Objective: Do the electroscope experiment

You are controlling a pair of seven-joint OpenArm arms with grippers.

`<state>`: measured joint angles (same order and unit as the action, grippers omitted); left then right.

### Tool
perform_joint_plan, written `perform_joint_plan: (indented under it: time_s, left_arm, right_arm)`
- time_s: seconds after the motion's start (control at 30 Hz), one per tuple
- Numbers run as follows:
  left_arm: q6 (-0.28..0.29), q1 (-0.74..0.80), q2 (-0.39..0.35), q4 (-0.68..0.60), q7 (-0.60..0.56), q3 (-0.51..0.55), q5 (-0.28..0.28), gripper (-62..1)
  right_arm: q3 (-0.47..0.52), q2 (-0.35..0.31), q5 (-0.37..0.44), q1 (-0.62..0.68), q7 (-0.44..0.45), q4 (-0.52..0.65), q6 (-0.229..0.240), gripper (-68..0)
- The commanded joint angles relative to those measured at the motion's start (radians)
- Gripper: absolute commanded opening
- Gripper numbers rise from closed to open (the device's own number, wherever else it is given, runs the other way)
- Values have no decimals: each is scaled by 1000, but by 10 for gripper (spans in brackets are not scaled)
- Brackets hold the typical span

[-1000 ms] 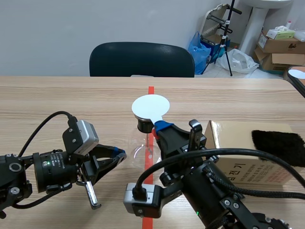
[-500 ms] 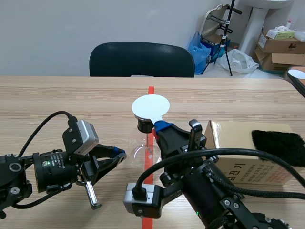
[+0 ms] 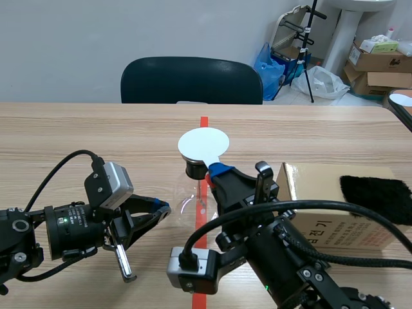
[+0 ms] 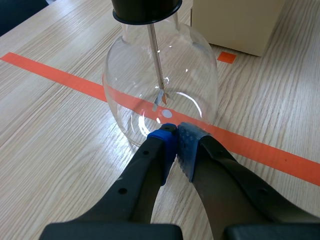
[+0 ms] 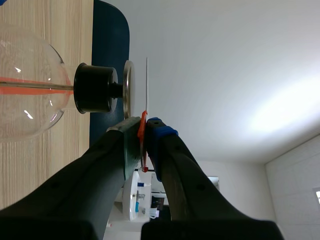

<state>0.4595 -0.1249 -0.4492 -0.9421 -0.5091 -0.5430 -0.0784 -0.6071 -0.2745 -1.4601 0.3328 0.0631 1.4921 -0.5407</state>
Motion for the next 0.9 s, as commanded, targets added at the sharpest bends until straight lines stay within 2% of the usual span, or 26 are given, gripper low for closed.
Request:
perform_joint_plan:
  time_s: [0.0, 0.73, 0.87]
  left_arm:
    - [-2, -8, 5, -18, -18, 3, 14, -583]
    - [-2, -8, 5, -18, -18, 3, 14, -583]
    - [-2, -8, 5, -18, -18, 3, 14, -583]
  right_arm:
    - [4, -2, -1, -14, -4, 8, -11, -665]
    - [4, -2, -1, -14, -5, 8, -11, -665]
    - [4, -2, -1, -14, -34, 8, -11, -665]
